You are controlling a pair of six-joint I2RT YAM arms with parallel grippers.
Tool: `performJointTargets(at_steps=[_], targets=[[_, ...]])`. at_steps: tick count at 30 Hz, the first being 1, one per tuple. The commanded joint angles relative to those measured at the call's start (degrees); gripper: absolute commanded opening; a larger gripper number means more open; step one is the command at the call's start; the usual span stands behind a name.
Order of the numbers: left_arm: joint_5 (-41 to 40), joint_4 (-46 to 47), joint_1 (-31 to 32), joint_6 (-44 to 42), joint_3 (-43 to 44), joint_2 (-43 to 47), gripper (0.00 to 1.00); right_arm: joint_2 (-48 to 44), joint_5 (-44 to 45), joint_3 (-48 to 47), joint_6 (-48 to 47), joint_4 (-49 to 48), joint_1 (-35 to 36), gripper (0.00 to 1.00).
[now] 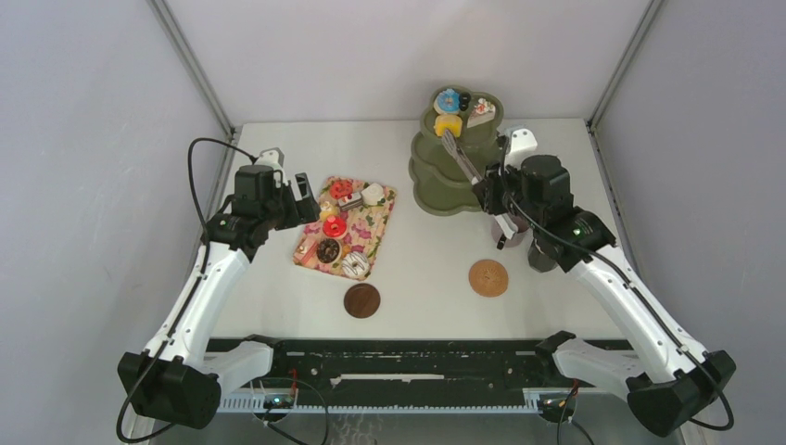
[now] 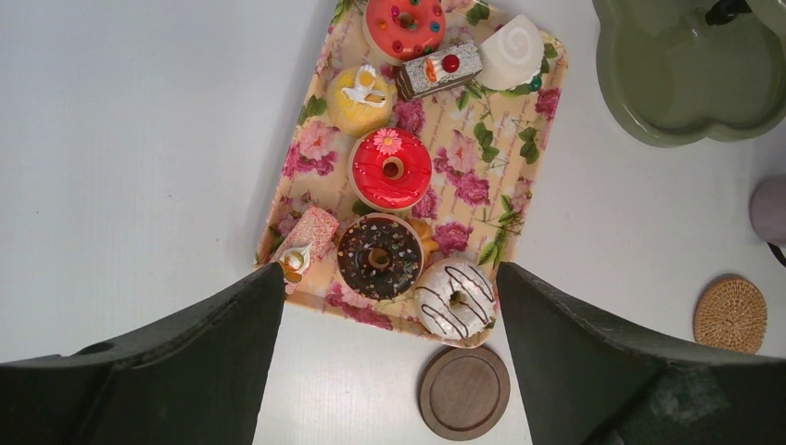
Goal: Serve the afternoon tea
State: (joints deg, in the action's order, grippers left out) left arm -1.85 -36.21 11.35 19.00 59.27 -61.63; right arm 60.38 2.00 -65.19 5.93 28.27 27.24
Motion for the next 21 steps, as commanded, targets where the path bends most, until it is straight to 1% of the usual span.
performJointTargets(at_steps=[1, 2, 5, 9, 12, 16, 18, 21], targets=[[-0.8, 0.9, 0.1, -0.5, 2.5, -0.1, 0.89, -2.9, -0.9, -1.5, 1.4, -0.5, 5.1, 0.00], [-0.9, 0.9, 0.2, -0.3, 2.5, -0.2, 0.89, -2.7, -0.5, -1.5, 1.9, -0.3, 6.9, 0.01], [-1.8, 0.9, 0.1, 0.0, 2.5, -0.3, 0.89, -0.4, 2.6, -1.1, 3.4, 0.2, 13.9, 0.07], [-2.7, 0.7, 0.2, 0.1, 2.4, -0.1, 0.89, 4.6, -1.1, 1.1, 6.0, -1.9, 19.4, 0.21], [-5.4, -0.1, 0.1, 0.6, 2.5, 0.2, 0.89, 9.6, -0.2, 1.9, 7.2, -3.8, 23.3, 0.24], [-8.9, -2.0, 0.0, 1.2, 2.8, -0.5, 0.89, 14.6, 0.1, 2.0, 8.8, -7.1, 26.2, 0.28], [-9.7, -3.0, -0.1, 1.6, 2.9, -1.1, 0.89, 16.4, 1.4, 2.0, 10.3, -8.2, 26.7, 0.33], [-10.2, -3.3, -0.2, 1.9, 2.6, -1.3, 0.89, 19.1, 3.8, 0.7, 13.2, -7.5, 26.7, 0.35]])
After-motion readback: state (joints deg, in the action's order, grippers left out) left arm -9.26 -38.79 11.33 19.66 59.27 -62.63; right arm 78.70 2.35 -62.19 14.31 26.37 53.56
